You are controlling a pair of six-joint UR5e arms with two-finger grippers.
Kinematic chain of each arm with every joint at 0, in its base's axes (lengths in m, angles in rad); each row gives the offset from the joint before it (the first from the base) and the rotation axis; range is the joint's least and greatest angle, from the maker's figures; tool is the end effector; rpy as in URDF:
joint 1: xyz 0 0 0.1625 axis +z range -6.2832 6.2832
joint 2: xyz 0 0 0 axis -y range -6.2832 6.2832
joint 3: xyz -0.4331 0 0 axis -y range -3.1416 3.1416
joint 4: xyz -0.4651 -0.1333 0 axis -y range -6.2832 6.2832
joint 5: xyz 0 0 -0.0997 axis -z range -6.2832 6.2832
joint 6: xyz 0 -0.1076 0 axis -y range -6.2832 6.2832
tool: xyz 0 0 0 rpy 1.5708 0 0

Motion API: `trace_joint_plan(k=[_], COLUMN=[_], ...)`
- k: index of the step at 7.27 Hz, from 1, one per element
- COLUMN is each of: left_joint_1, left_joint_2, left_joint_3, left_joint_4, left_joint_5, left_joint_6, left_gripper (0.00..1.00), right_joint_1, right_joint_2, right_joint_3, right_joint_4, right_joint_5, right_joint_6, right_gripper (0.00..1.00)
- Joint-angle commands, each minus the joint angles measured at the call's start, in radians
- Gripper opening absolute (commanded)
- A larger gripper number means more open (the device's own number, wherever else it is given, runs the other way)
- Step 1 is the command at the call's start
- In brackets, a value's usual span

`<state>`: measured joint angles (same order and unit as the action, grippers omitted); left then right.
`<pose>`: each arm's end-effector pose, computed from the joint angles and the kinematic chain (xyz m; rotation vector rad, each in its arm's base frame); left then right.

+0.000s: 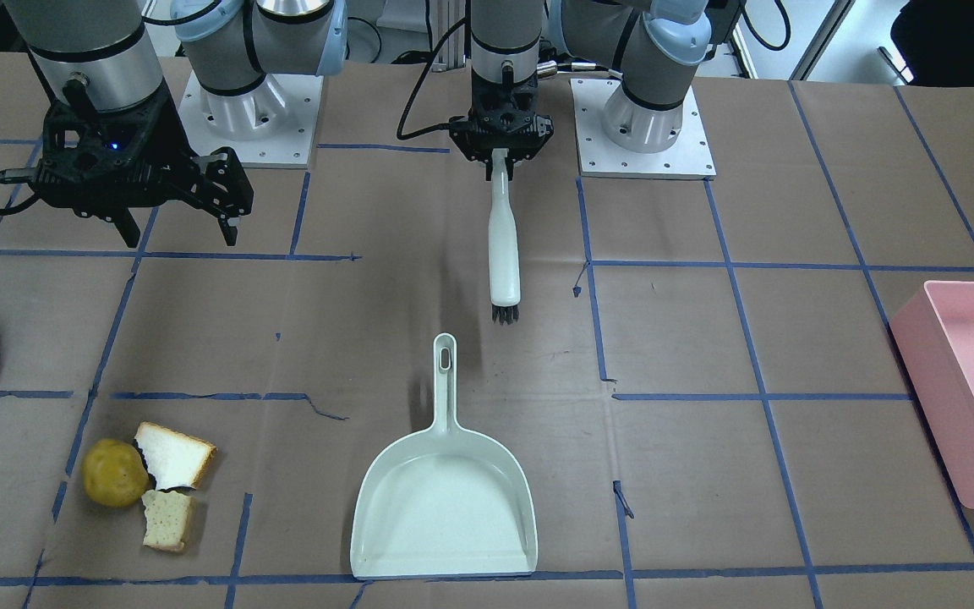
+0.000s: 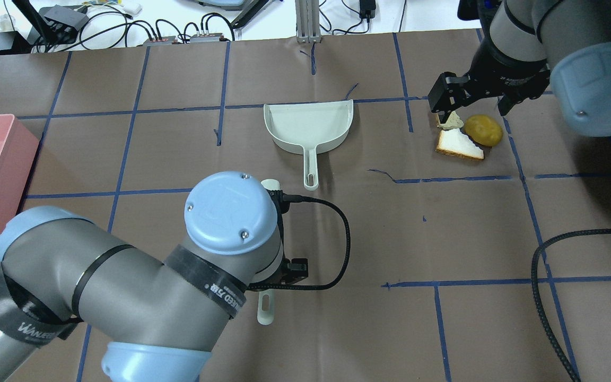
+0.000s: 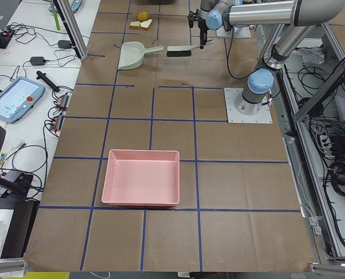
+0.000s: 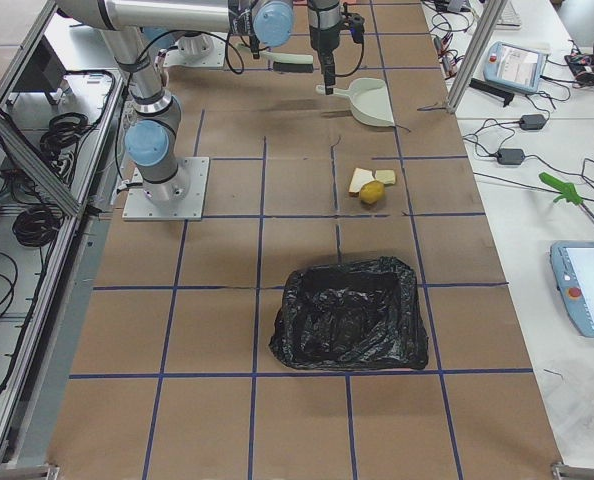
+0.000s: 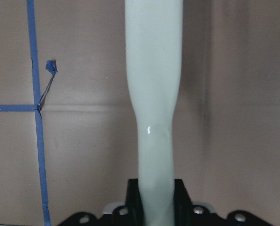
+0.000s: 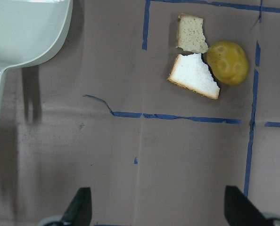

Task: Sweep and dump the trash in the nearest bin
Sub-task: 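Lift the brush with the left gripper while the right gripper reaches for the dustpan handle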

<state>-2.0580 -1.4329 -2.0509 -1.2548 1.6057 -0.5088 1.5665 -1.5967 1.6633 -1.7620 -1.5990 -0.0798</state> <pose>-0.3371 -0.3595 0.3253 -0.0327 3.0982 0.0098 0.1278 -0.5657 0.4702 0.1144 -3.1002 0.1915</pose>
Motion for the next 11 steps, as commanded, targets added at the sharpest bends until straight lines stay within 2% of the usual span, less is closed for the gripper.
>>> trace_joint_plan(k=[1, 3, 4, 6, 8, 9, 10, 11], left_joint_1=[0.012, 0.103, 0.158, 0.247, 0.278, 0.282, 0.285, 0.285], left_joint_2=[-0.020, -0.011, -0.004, 0.003, 0.006, 0.003, -0.003, -0.009], left_joint_3=[0.047, 0.066, 0.092, 0.130, 0.129, 0.127, 0.129, 0.130], left_joint_4=[-0.023, -0.067, -0.115, -0.176, -0.186, -0.187, -0.192, -0.192], left_joint_5=[0.003, 0.004, 0.000, 0.000, 0.003, 0.008, 0.010, 0.010], left_joint_6=[0.024, 0.068, 0.175, 0.252, 0.303, 0.303, 0.302, 0.302], left_gripper=[0.09, 0.09, 0.09, 0.09, 0.09, 0.11, 0.19, 0.17], right_joint_1=[0.004, 0.018, 0.023, 0.093, 0.132, 0.168, 0.223, 0.272], right_joint_2=[0.012, 0.043, 0.056, 0.096, 0.136, 0.179, 0.225, 0.286], right_joint_3=[-0.002, -0.002, -0.002, -0.003, -0.011, -0.045, -0.089, -0.136], right_joint_4=[-0.020, -0.037, -0.037, -0.077, -0.123, -0.128, -0.131, -0.131], right_joint_5=[0.001, 0.017, 0.051, 0.045, 0.050, 0.042, 0.037, 0.036], right_joint_6=[0.006, 0.014, 0.027, 0.060, 0.115, 0.147, 0.184, 0.249], right_gripper=[1.00, 1.00, 1.00, 1.00, 1.00, 1.00, 1.00, 1.00])
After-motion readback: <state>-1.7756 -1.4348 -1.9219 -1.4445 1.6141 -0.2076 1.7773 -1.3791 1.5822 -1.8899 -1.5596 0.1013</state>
